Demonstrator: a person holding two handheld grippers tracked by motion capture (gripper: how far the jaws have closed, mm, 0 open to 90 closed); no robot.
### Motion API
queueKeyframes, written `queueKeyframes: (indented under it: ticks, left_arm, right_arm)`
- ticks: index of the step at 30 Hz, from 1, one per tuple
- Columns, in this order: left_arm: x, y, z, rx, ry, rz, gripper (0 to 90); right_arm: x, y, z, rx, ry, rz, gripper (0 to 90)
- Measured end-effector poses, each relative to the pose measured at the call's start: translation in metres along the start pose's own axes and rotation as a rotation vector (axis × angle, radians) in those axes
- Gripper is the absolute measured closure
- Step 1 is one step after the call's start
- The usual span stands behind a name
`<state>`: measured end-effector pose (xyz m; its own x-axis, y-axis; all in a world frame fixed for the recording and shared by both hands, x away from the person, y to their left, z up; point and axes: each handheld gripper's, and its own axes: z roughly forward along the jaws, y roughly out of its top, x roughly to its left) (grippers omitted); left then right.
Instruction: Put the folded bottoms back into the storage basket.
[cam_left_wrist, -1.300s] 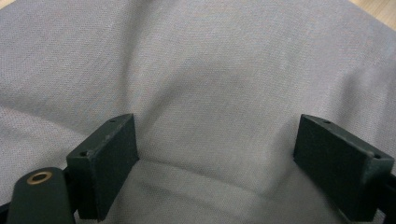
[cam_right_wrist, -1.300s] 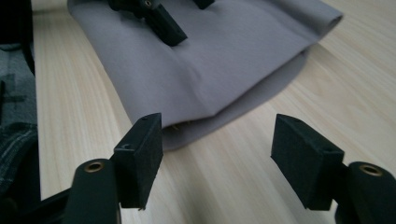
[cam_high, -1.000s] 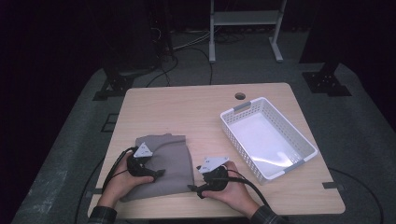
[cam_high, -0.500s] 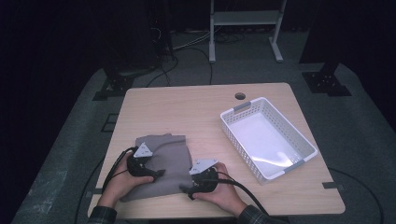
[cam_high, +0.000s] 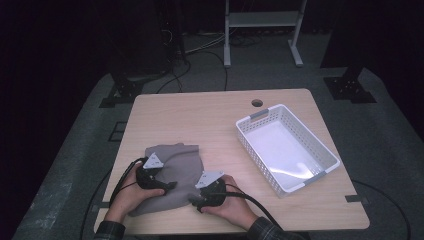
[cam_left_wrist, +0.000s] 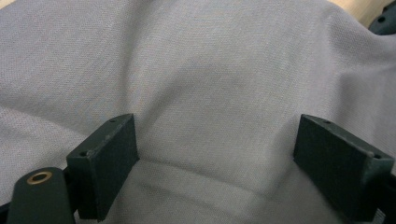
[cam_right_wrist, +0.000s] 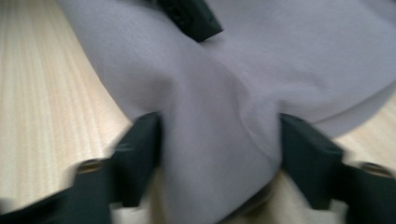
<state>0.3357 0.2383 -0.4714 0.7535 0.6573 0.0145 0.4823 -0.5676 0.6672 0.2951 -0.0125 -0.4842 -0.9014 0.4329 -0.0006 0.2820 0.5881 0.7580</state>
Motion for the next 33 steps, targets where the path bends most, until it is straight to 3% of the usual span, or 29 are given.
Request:
queueKeyframes:
  ticks: [7, 10, 15, 18, 23, 33]
  left_arm:
    - [0.0, 0.0, 0.0, 0.002, 0.001, 0.0, 12.0]
    - [0.0, 0.001, 0.0, 0.005, 0.001, 0.0, 12.0]
    - [0.0, 0.001, 0.0, -0.001, -0.001, 0.001, 12.0]
    - [0.0, 0.003, 0.0, 0.002, -0.022, -0.01, 13.1]
    - [-0.002, 0.009, -0.002, -0.019, -0.041, -0.018, 15.4]
    - [0.008, 0.026, -0.011, -0.063, 0.032, -0.014, 15.4]
  right_arm:
    - [-0.007, -0.002, -0.004, -0.015, -0.023, 0.004, 72.3]
    - [-0.006, -0.001, -0.004, -0.01, -0.028, -0.001, 78.4]
    - [-0.004, 0.002, -0.005, 0.015, -0.041, -0.01, 80.9]
    - [-0.004, 0.001, -0.007, 0.026, -0.048, -0.018, 81.0]
    - [-0.011, -0.006, -0.018, 0.043, -0.058, -0.018, 80.9]
    - [-0.016, -0.029, -0.051, 0.099, -0.06, -0.022, 80.8]
